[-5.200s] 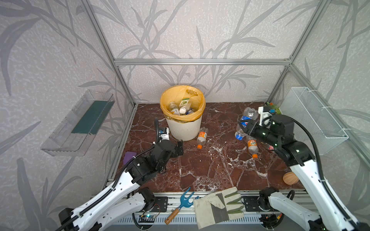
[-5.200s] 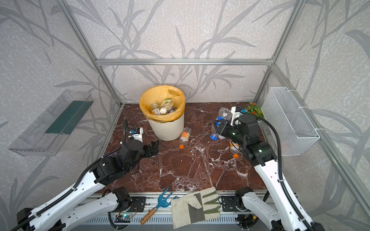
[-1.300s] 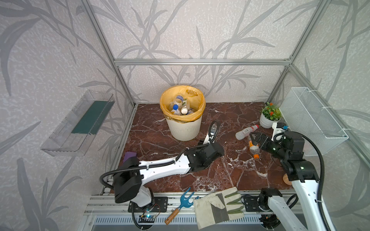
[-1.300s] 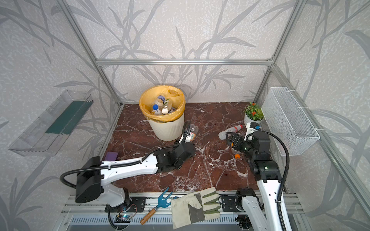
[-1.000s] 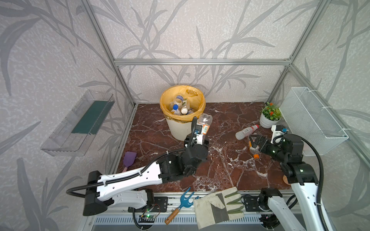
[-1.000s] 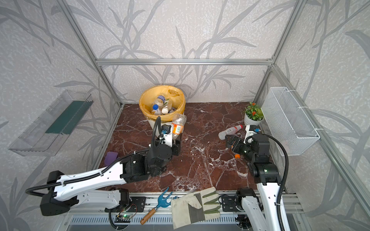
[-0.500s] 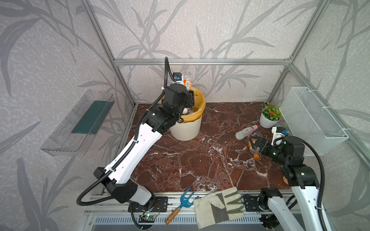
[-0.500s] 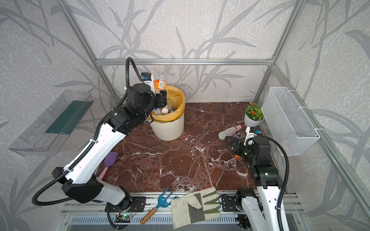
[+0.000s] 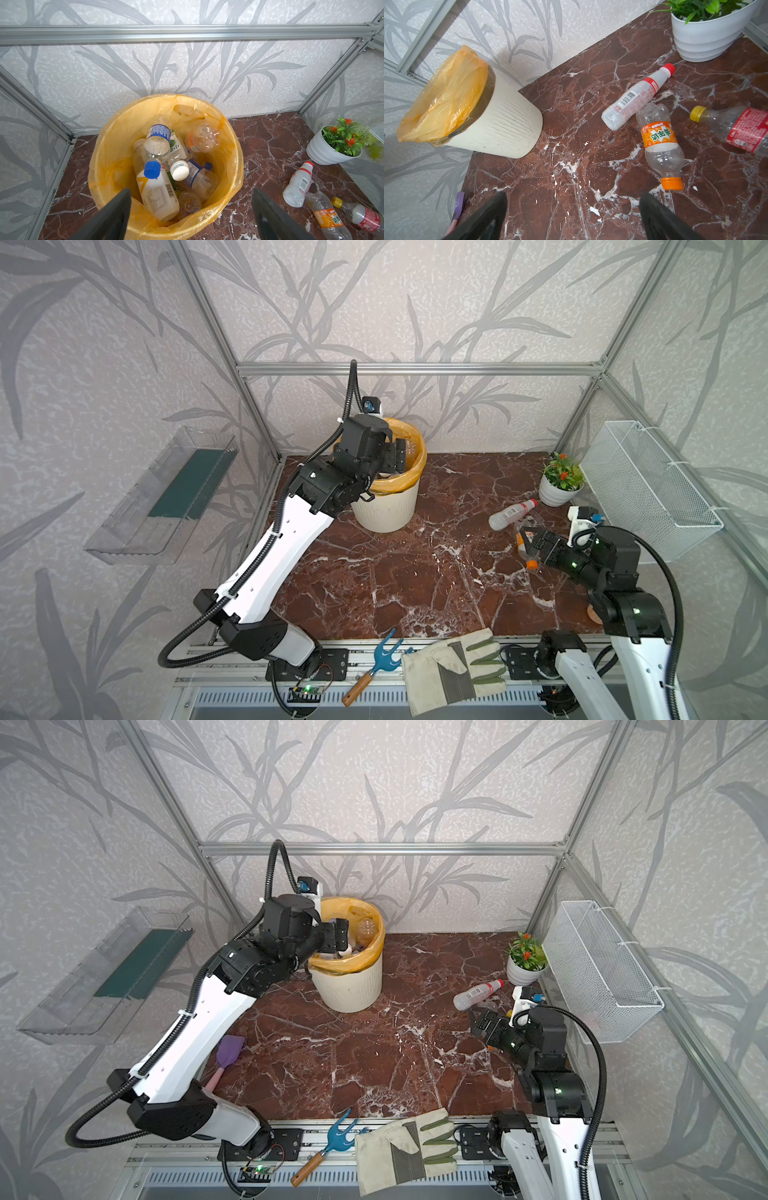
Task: Throw the plastic bottles in the bin
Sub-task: Throw the plastic bottle into the trash bin, then pick up the plastic bottle from the middle-right of the table.
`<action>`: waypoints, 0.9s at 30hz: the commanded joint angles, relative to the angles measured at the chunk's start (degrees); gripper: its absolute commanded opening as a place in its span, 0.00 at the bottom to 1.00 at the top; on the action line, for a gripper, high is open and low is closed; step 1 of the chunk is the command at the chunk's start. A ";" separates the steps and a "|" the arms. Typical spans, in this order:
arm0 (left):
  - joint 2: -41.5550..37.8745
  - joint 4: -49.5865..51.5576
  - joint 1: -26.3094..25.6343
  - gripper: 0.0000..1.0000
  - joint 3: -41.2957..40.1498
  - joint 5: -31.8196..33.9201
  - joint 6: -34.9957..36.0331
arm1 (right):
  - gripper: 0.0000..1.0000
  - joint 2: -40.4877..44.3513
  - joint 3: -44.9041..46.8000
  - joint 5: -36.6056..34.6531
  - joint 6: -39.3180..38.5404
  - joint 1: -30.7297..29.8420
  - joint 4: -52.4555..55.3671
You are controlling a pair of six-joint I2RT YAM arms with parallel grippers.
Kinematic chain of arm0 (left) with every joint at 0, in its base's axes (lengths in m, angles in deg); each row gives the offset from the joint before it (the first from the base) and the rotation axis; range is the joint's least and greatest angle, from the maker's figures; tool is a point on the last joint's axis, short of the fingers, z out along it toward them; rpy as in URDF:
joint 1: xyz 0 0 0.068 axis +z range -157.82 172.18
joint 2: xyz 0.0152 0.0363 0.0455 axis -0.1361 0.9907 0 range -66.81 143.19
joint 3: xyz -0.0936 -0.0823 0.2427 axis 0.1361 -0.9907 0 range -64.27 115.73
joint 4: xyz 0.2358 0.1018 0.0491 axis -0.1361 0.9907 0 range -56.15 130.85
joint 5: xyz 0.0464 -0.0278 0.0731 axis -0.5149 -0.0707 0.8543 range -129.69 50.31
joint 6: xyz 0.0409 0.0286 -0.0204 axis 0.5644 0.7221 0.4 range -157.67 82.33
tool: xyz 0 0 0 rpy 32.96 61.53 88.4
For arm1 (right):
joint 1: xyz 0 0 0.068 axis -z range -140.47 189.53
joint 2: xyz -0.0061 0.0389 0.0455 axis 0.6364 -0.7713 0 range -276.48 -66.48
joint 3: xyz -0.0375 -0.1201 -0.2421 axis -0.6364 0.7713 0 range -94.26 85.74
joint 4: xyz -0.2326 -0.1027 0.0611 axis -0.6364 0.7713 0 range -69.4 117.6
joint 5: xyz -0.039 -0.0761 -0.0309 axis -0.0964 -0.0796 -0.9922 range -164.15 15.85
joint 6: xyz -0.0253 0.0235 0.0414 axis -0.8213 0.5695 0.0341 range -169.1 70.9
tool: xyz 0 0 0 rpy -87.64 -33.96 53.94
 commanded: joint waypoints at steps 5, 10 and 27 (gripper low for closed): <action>-12.02 -9.56 -2.25 0.88 -16.61 -4.40 1.04 | 0.99 -1.56 1.99 -6.53 -2.26 0.44 4.23; -18.83 -13.16 -9.20 0.88 -25.86 2.65 1.97 | 0.99 -4.52 6.56 -7.31 1.05 1.73 3.14; -32.28 -20.42 -14.21 0.89 -44.87 -0.71 -1.63 | 0.98 -26.61 10.17 -11.58 -5.11 9.66 -10.91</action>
